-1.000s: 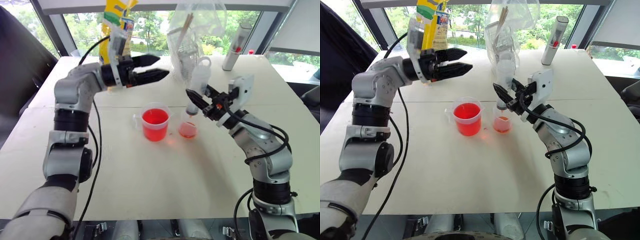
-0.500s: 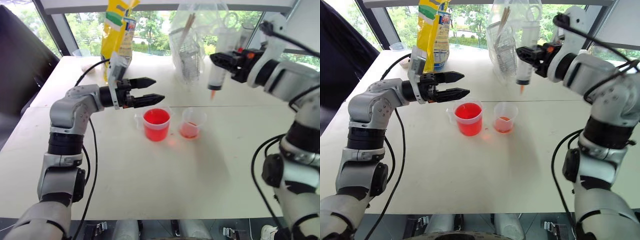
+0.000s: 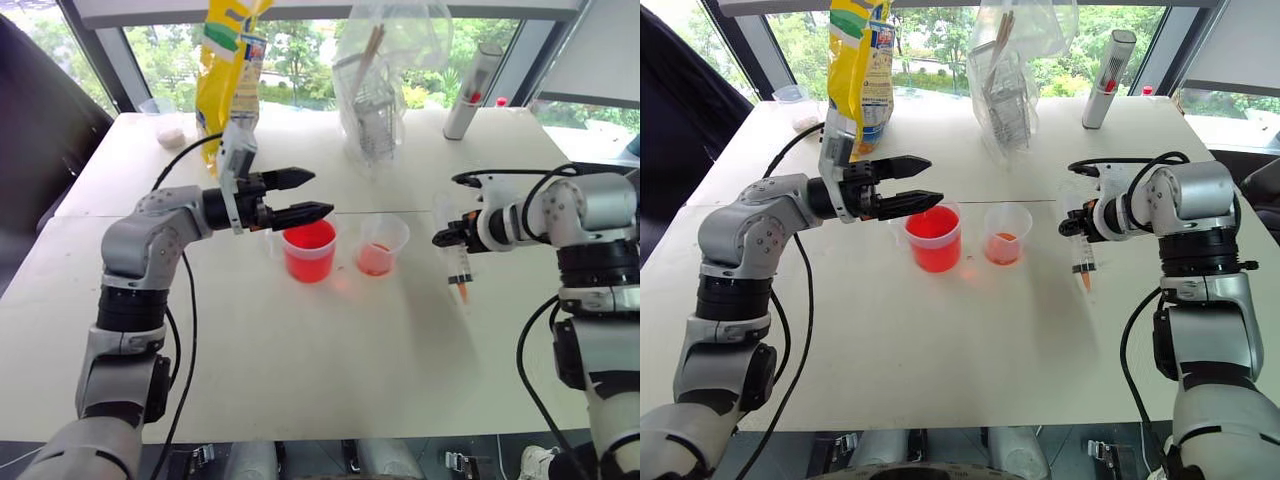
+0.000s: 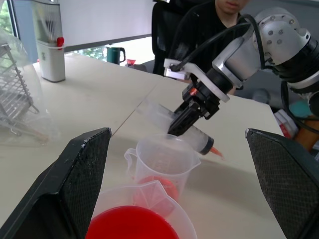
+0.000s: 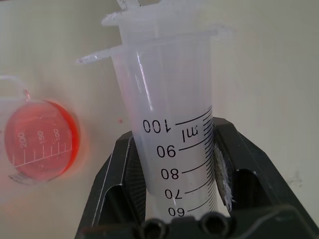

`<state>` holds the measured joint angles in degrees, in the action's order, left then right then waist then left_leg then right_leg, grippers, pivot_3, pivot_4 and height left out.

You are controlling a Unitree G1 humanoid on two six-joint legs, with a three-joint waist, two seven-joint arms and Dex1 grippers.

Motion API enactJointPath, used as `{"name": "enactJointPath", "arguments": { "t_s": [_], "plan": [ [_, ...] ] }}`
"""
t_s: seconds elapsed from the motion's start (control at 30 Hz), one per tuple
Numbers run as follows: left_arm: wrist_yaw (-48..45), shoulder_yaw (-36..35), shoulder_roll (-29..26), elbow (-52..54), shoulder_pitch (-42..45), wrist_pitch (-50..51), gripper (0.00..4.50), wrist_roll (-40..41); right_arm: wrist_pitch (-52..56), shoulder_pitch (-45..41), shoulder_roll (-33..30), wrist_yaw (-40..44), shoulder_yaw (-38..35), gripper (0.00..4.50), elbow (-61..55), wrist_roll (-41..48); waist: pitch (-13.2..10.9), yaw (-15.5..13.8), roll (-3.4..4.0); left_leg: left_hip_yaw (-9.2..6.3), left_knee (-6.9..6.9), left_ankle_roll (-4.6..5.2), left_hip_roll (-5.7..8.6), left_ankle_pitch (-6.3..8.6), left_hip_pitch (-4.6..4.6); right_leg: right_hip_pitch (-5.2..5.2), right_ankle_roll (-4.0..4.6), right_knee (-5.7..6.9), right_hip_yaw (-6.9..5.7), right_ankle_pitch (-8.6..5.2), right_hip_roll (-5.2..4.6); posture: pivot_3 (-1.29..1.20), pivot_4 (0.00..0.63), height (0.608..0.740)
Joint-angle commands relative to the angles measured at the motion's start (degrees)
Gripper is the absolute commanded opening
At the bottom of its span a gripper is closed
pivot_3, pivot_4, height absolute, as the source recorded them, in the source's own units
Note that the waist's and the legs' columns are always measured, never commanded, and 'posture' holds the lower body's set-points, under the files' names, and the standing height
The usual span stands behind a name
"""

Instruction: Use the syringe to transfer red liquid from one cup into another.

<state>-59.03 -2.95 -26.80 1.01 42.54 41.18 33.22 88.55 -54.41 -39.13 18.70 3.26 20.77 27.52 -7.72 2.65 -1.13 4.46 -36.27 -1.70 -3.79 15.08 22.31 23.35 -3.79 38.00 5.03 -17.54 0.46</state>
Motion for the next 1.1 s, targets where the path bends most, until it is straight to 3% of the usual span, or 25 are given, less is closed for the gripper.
{"name": "enactJointPath", "arguments": {
  "t_s": [0.03, 0.3, 0.33, 0.47, 0.5, 0.67, 0.77, 1.0, 1.1],
  "plan": [
    [0.51, -0.83, -1.4, 2.52, -0.39, 0.07, 4.44, 1.12, -0.89, -1.04, 0.52, 0.84, 0.38, 1.45, 2.62, -2.28, 0.0, -0.04, 0.0, 0.02, 0.0, 0.0, 0.02, 0.0, 0.0, 0.0, 0.0, 0.0, 0.0, 0.0, -0.02, 0.0, 0.15, 0.739],
    [0.5, -0.52, -2.57, 3.38, -0.55, 0.62, 4.44, 2.07, -4.58, -0.31, 2.5, 2.41, 1.03, 1.45, 7.09, -6.18, 0.03, -0.08, -0.05, -0.01, 0.0, 0.0, 0.02, 0.0, 0.0, -0.05, 0.0, -0.04, -0.13, 0.0, -0.02, 0.0, 0.15, 0.739],
    [0.32, -0.44, -2.78, 3.5, -0.51, 0.84, 4.5, 2.34, -4.66, -0.22, 2.55, 2.51, 0.73, 2.48, 7.06, -6.43, 0.03, -0.08, -0.05, -0.01, -0.01, 0.0, 0.02, 0.0, -0.03, -0.08, 0.0, -0.04, -0.13, 0.0, -0.02, 0.0, 0.15, 0.739],
    [-0.13, -0.62, -3.71, 3.92, -0.25, 1.84, 4.5, 3.35, -4.12, 0.74, 1.89, 2.82, -0.7, 4.3, 4.39, -6.95, 0.03, -0.08, -0.04, -0.02, 0.0, 0.0, 0.02, 0.0, -0.03, -0.1, 0.0, -0.04, -0.15, 0.0, -0.02, 0.0, 0.15, 0.739],
    [-0.23, -0.7, -4.01, 3.83, -0.13, 1.98, 4.5, 3.53, -3.27, 1.14, 1.64, 2.7, -1.87, 4.44, 2.33, -6.67, 0.03, -0.12, -0.05, -0.02, 0.01, 0.0, 0.02, 0.0, -0.03, -0.09, 0.0, -0.04, -0.15, 0.0, -0.03, 0.0, 0.15, 0.739],
    [-0.95, -1.17, -6.14, 3.71, -0.02, 2.72, 4.5, 4.18, 3.14, 5.76, -2.59, 3.59, -7.32, 4.44, -16.39, -2.64, -0.01, -0.23, 0.02, -0.06, 0.04, 0.0, 0.02, 0.0, 0.05, -0.02, -0.01, -0.06, -0.18, 0.0, -0.05, 0.0, 0.15, 0.739],
    [-1.97, -1.18, -7.99, 5.11, -0.8, 3.45, 4.5, 4.93, 3.95, 9.87, -7.93, 5.09, -11.13, 4.44, -26.22, 4.51, -0.01, -0.22, 0.01, -0.07, 0.07, 0.0, 0.01, 0.0, 0.08, 0.02, -0.01, -0.08, -0.21, -0.01, -0.05, 0.0, 0.15, 0.739],
    [-4.29, -2.09, -13.9, 7.49, -3.35, 5.05, 4.5, 6.34, 2.85, 17.48, -17.41, 16.87, -27.37, 4.44, -50.39, 20.29, -0.02, 0.16, 0.01, -0.08, 0.12, 0.0, -0.02, 0.01, -0.04, -0.06, -0.02, -0.12, -0.21, -0.01, -0.01, 0.0, 0.15, 0.739],
    [-5.01, -2.24, -15.85, 8.61, -4.53, 5.42, 4.5, 6.9, 0.24, 24.05, -20.12, 22.33, -34.32, 4.44, -55.59, 24.1, -0.02, -0.12, -0.06, -0.17, 0.14, 0.0, -0.03, 0.01, -0.06, -0.14, -0.01, -0.14, -0.3, -0.03, 0.0, 0.0, 0.15, 0.739]
  ]
}}
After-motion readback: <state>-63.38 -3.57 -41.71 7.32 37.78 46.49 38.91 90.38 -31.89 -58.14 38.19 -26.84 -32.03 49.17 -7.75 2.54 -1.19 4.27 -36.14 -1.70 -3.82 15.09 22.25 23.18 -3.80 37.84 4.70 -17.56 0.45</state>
